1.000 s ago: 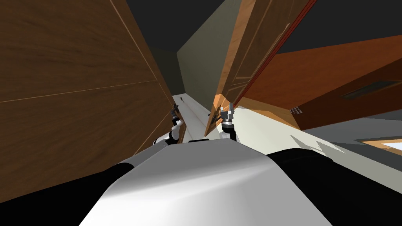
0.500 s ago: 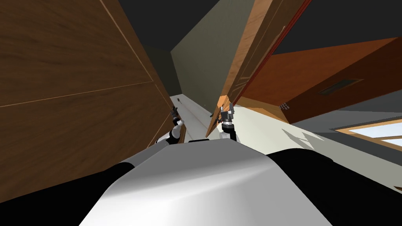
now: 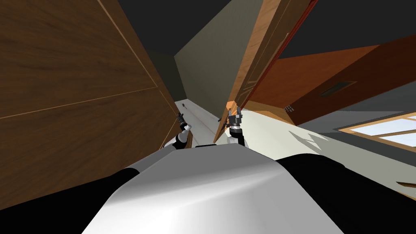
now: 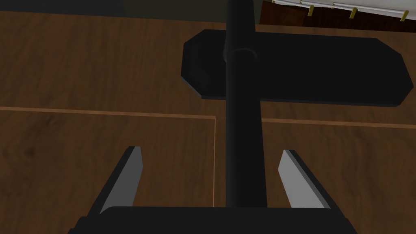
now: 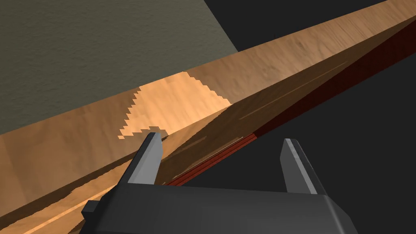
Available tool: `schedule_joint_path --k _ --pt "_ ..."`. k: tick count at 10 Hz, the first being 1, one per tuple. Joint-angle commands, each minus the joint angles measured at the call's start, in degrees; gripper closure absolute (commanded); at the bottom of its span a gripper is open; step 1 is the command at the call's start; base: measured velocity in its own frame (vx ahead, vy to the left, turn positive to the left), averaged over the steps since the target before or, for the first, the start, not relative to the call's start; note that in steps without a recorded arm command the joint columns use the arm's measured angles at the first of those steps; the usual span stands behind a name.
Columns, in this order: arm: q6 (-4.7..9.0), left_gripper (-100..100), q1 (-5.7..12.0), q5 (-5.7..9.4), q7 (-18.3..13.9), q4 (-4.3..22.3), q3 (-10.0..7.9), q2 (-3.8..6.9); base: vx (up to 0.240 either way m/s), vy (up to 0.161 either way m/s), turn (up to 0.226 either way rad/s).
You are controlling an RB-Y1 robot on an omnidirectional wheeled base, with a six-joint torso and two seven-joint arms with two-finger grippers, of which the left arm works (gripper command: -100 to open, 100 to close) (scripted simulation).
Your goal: Push the door open
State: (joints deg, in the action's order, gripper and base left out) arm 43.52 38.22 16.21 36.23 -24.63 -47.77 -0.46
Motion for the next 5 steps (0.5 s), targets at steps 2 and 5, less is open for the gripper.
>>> schedule_joint_path --k 2,5 --pt "0.24 -100 0.8 -0.14 0.6 0.1 -1.14 -0.71 0.054 0.106 -0.052" --pt "0.23 100 -0.25 -0.02 0.4 -0.1 -1.07 -0.74 -0.012 0.005 0.017"
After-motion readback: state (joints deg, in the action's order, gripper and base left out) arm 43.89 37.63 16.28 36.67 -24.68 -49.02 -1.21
